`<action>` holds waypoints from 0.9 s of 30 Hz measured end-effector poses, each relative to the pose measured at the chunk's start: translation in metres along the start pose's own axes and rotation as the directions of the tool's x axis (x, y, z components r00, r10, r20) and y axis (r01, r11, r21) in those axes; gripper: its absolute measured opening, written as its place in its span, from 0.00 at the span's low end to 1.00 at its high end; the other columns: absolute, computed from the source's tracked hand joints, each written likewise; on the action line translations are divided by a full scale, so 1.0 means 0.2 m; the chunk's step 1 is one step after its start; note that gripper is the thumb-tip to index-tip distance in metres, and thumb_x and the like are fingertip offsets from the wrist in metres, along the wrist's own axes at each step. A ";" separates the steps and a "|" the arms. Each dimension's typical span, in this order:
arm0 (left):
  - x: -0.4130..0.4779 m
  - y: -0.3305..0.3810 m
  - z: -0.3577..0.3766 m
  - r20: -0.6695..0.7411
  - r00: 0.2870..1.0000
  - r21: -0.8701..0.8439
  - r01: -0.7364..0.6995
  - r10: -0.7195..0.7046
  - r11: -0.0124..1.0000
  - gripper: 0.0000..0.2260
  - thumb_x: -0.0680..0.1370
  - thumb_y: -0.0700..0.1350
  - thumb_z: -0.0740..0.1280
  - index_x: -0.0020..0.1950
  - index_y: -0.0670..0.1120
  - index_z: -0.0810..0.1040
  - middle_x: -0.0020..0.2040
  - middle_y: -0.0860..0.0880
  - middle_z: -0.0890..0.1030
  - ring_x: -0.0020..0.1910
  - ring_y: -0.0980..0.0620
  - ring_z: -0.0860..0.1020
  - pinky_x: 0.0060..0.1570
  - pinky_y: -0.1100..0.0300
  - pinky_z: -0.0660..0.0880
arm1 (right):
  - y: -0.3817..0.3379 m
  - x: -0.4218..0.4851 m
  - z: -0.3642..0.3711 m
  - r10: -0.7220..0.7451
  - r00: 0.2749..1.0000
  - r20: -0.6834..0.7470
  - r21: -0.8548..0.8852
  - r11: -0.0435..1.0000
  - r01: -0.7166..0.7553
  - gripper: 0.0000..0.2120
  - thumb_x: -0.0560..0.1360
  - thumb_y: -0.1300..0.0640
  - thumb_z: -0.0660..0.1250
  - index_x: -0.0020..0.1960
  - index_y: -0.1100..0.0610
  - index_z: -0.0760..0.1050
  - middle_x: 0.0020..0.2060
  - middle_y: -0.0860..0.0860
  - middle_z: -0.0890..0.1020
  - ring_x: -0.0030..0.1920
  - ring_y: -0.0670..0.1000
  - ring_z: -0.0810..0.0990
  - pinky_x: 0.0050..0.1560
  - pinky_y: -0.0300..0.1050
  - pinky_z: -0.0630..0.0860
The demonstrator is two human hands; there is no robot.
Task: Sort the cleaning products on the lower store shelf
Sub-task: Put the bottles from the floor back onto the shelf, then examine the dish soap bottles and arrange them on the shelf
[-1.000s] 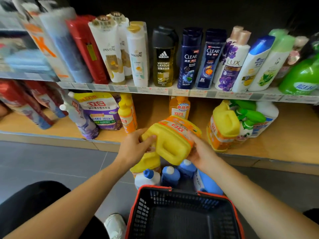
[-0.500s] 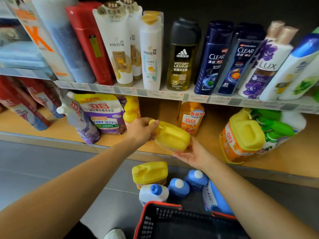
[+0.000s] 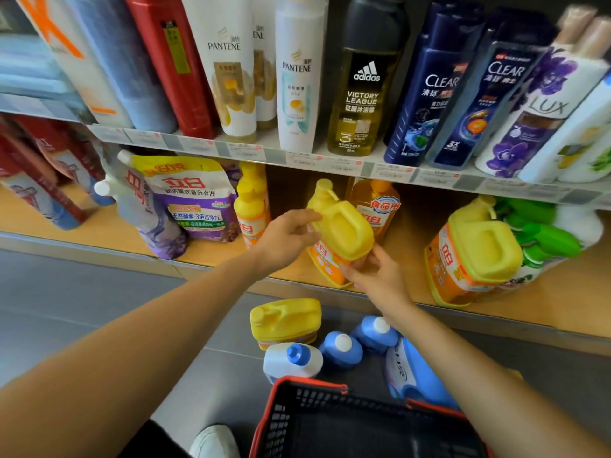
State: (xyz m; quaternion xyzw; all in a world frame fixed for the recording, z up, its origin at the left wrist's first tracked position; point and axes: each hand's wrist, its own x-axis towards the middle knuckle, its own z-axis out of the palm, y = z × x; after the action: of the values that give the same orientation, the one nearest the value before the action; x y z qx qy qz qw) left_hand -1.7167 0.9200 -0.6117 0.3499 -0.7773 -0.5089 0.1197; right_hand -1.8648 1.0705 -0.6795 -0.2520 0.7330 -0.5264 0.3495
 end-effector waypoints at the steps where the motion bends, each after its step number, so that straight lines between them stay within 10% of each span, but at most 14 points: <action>1: -0.02 -0.01 0.00 -0.007 1.000 0.026 -0.021 0.021 0.999 0.17 0.81 0.43 0.68 0.70 0.47 0.77 0.66 0.51 0.78 0.62 0.53 0.78 0.62 0.59 0.75 | 0.00 0.00 0.03 -0.026 0.999 -0.039 -0.028 0.999 0.024 0.28 0.69 0.51 0.80 0.66 0.44 0.75 0.59 0.45 0.82 0.61 0.49 0.80 0.59 0.58 0.81; 7: -0.14 -0.08 -0.14 -0.526 0.850 0.118 0.040 0.028 0.992 0.03 0.76 0.47 0.71 0.47 0.55 0.80 0.41 0.58 0.80 0.41 0.57 0.80 0.38 0.60 0.75 | -0.04 0.05 0.19 -0.093 0.971 -0.219 -0.140 0.988 0.063 0.27 0.68 0.45 0.79 0.64 0.51 0.77 0.58 0.50 0.84 0.58 0.53 0.81 0.59 0.57 0.80; 11: -0.13 -0.14 -0.27 -0.668 0.744 0.084 0.088 -0.009 0.993 0.16 0.69 0.52 0.76 0.48 0.54 0.70 0.45 0.51 0.78 0.42 0.49 0.80 0.42 0.48 0.79 | -0.10 0.16 0.31 -0.076 0.957 -0.279 -0.168 0.985 0.030 0.25 0.69 0.46 0.79 0.60 0.57 0.78 0.57 0.54 0.84 0.57 0.57 0.81 0.58 0.54 0.79; 16: -0.06 -0.21 -0.33 -0.539 0.836 0.024 0.134 -0.100 0.991 0.33 0.69 0.55 0.80 0.67 0.51 0.68 0.61 0.50 0.76 0.55 0.48 0.80 0.53 0.43 0.81 | -0.21 0.32 0.46 0.061 0.921 -0.384 -0.072 0.993 -0.096 0.24 0.69 0.43 0.78 0.54 0.61 0.79 0.54 0.57 0.83 0.54 0.60 0.81 0.53 0.52 0.78; 21: 0.00 -0.22 -0.34 -0.423 0.902 0.025 0.109 -0.088 0.994 0.28 0.74 0.53 0.77 0.70 0.49 0.71 0.62 0.48 0.81 0.58 0.46 0.80 0.57 0.43 0.80 | -0.28 0.36 0.51 0.387 0.892 -0.232 0.205 0.916 -0.344 0.28 0.72 0.39 0.74 0.61 0.58 0.75 0.51 0.55 0.78 0.51 0.60 0.80 0.51 0.56 0.82; 27: -0.04 -0.20 -0.34 -0.409 0.910 0.129 0.127 -0.064 0.984 0.20 0.76 0.52 0.75 0.63 0.48 0.73 0.56 0.49 0.82 0.54 0.46 0.81 0.54 0.44 0.80 | -0.17 0.16 0.44 0.185 0.980 0.072 -0.119 0.977 -0.176 0.19 0.76 0.45 0.72 0.60 0.57 0.80 0.54 0.55 0.84 0.52 0.54 0.82 0.53 0.52 0.81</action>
State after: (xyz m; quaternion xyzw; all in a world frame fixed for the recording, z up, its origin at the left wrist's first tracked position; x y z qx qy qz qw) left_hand -1.6566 0.8685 -0.6154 0.4929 -0.7545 -0.3702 0.2252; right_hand -1.8168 0.9838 -0.6730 -0.2250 0.7662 -0.4396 0.4111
